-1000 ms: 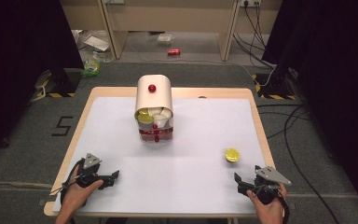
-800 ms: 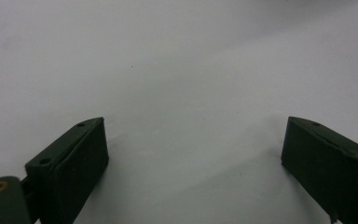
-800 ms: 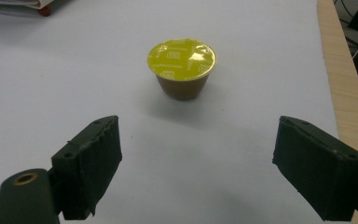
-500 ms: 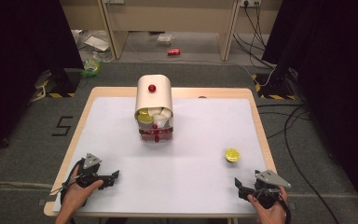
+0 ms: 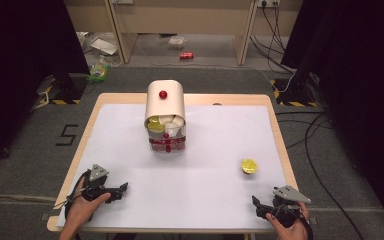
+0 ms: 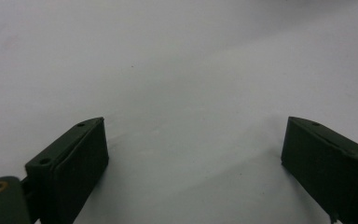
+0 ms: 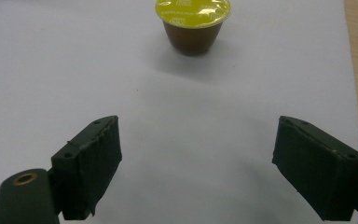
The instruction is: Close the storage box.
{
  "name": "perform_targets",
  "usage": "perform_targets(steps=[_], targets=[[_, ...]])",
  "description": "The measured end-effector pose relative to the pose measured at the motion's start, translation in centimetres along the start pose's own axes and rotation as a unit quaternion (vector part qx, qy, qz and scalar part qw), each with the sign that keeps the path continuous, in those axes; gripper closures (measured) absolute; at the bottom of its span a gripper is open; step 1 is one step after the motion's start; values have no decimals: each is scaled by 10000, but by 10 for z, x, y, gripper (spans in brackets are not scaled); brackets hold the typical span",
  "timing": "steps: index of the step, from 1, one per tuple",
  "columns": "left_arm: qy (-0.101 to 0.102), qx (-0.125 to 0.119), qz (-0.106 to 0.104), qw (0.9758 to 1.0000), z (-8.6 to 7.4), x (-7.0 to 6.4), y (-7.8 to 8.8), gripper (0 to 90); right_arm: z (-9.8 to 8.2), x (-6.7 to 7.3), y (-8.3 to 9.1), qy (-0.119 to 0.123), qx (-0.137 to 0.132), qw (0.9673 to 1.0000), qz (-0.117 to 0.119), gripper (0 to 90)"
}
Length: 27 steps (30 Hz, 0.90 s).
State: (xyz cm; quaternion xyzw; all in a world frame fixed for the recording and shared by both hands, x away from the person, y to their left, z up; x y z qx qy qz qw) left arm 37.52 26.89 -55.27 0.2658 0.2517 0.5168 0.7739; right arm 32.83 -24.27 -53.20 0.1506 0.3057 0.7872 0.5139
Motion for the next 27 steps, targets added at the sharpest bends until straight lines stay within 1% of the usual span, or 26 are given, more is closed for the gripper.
perform_targets(steps=[4,6,8,9,10,12,13,17,20,27], targets=[[-6,0,-1,10000,0,0,0,64,-2,2,0,39,68,10000,9,156],[-1,0,1,10000,0,0,0,64,-6,3,0,71,160,9998,22,156],[-1,0,1,10000,0,0,0,64,-7,3,-1,80,192,9998,15,155],[-1,-1,2,10000,0,0,0,64,-9,4,-1,84,261,9996,37,156],[-1,-1,2,10000,0,0,0,64,-9,4,-1,84,261,9996,37,156],[0,0,1,10000,0,0,0,64,-11,5,-2,126,319,9994,43,156],[0,0,0,10000,0,0,0,64,-12,6,-1,187,341,9992,25,156],[-2,-3,2,10000,0,0,0,64,-13,8,0,203,338,9992,41,157],[-2,-3,1,10000,0,0,0,64,-14,9,1,126,343,9993,44,156],[-1,-2,1,10000,0,0,0,64,-17,11,2,74,294,9995,58,153]])
Point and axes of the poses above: each handheld gripper's, and its own axes: y roughly backward along the jaws, z roughly out of its top, x roughly to its left, the point moved 7 cm from there along -y, roughly forward along the jaws, and after that the axes turned 6 degrees about y, right-handed, at the moved point
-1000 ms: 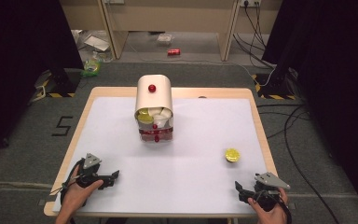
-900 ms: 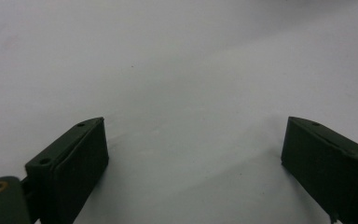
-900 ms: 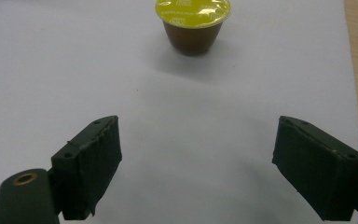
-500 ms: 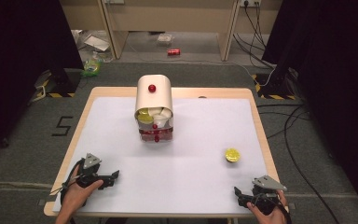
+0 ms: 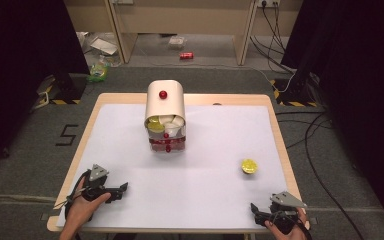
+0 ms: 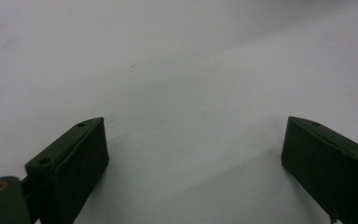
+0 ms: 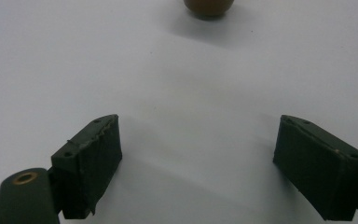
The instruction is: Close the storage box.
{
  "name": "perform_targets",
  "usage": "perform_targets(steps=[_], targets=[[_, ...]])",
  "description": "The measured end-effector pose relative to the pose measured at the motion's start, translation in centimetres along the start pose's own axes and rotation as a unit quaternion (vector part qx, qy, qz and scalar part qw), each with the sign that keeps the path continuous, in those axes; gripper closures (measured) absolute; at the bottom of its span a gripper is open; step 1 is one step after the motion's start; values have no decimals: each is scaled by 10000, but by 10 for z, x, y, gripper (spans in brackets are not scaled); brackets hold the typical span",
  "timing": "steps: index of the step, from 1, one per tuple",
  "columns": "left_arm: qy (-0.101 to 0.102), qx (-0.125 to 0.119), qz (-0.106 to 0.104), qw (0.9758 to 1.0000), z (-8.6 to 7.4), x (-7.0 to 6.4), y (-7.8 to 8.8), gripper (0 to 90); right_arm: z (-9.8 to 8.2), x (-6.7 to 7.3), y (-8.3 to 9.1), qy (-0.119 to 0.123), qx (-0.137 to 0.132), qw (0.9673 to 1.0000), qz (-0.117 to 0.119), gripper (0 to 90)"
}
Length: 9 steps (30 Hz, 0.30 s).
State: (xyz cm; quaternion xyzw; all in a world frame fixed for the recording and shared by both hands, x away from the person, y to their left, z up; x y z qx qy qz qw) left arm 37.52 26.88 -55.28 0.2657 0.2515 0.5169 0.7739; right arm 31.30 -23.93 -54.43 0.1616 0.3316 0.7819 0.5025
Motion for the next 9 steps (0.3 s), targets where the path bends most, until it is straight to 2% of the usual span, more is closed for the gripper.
perform_targets(steps=[9], targets=[[-5,1,-1,10000,0,0,0,64,-1,0,0,20,-39,10000,9,151]])
Point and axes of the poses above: each handheld gripper's, and its own axes: y roughly backward along the jaws, z roughly out of its top, x roughly to its left, the point moved 7 cm from there along -y, roughly forward along the jaws, and after that the axes turned 6 degrees about y, right-handed, at the moved point
